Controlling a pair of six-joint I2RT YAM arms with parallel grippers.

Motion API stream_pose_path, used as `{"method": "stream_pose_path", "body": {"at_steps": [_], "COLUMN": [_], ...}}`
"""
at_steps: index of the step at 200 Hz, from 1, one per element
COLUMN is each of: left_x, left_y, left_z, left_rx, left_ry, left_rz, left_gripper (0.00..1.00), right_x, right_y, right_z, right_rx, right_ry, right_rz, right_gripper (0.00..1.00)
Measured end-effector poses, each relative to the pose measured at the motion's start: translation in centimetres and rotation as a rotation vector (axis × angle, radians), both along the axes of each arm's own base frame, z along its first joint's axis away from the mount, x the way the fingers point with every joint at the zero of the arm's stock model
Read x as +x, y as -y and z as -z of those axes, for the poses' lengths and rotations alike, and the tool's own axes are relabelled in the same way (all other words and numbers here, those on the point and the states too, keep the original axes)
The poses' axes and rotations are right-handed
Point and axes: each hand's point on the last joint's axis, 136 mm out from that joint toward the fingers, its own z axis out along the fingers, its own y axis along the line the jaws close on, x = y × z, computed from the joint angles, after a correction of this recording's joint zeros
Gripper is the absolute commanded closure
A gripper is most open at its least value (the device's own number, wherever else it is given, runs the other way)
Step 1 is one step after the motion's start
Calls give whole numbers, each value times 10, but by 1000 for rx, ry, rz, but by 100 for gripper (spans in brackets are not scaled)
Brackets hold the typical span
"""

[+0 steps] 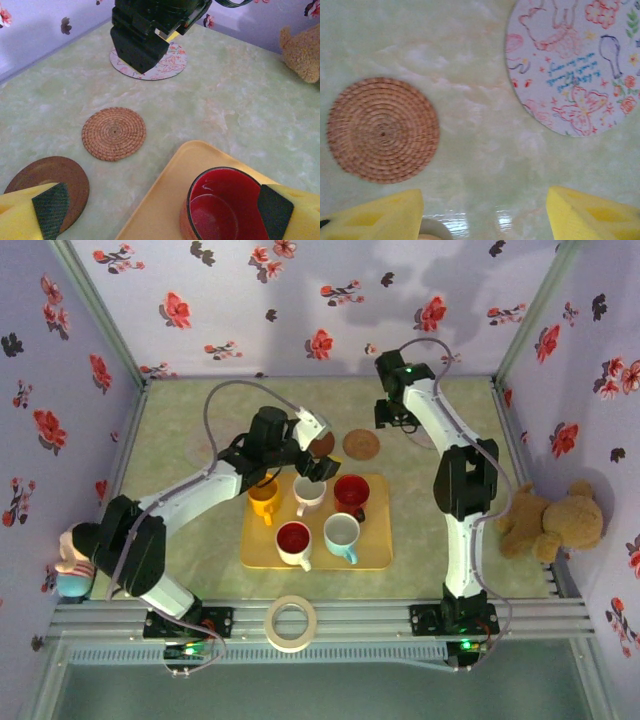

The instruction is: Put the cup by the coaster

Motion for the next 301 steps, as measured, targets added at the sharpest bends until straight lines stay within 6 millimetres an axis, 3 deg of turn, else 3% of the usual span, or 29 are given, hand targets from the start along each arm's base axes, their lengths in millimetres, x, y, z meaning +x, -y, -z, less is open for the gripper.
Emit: {"method": "stream_pose_path", "body": {"at_steps": [57, 103, 177, 257, 301], "left_x": [6, 6, 12, 21, 23], "left_y": [12, 15, 18, 17, 16], "left_z": [16, 19, 23, 22, 28], "left_rx": [8, 10, 15, 41, 58], "left_ry": [-25, -35, -45, -47, -52], "left_rz": [2, -5, -15, -46, -62], "left_gripper": [0, 0, 0, 0, 0], "right_x": [3, 15, 35, 55, 58], "right_y": [44, 62, 67, 65, 67], "right_z": [20, 33, 90, 115, 116], "right_rx": [-3, 34, 95, 100, 94], "right_ry": [-29, -22, -93, -104, -115], "right_rz": [80, 115, 124, 119, 125], "right_gripper": [35, 35, 31, 32, 37]}}
